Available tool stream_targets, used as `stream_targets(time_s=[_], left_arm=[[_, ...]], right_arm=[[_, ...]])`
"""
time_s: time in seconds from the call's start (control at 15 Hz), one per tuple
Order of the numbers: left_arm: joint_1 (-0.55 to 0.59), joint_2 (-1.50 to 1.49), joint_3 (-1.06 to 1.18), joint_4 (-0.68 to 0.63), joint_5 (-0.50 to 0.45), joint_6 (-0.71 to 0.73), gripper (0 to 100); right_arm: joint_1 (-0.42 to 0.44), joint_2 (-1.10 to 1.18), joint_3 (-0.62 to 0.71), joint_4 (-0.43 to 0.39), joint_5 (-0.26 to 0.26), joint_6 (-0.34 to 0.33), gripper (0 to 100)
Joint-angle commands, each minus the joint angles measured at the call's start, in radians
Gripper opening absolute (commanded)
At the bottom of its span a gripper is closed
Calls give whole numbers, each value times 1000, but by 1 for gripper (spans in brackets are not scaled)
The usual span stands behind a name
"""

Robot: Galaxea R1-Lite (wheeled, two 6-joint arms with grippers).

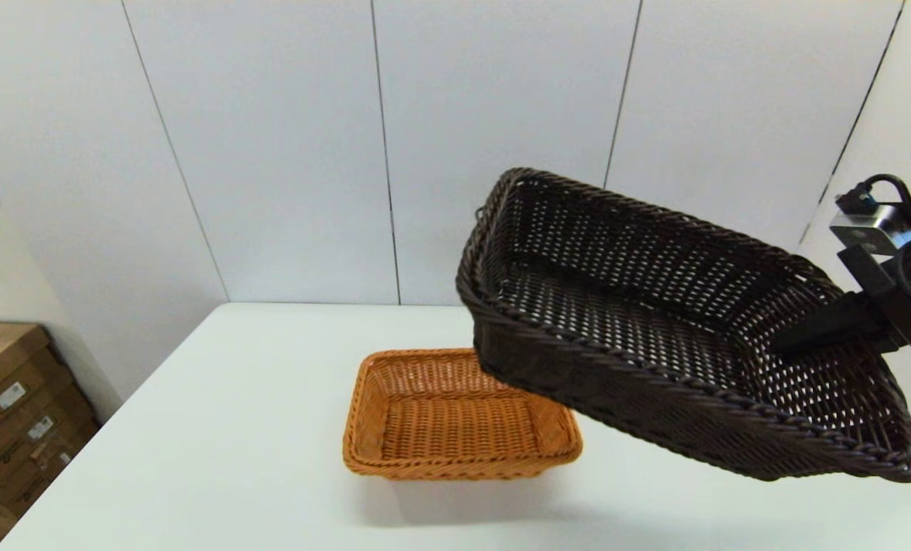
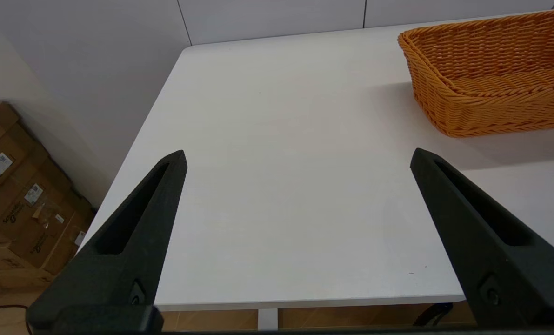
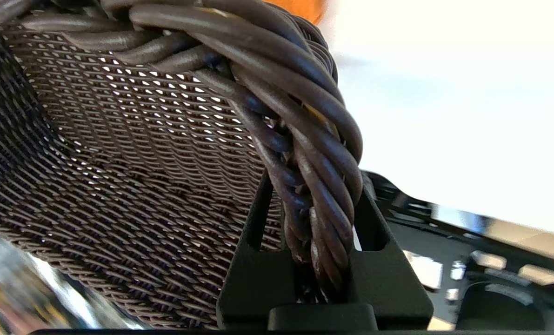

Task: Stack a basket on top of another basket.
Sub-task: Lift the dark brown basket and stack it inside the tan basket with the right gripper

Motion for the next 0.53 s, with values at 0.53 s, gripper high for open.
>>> stream_targets(time_s=[0.53], left_arm=[[0, 1, 0, 1, 0, 0, 100]], right_arm=[[174, 179, -19, 114, 30, -352, 0]])
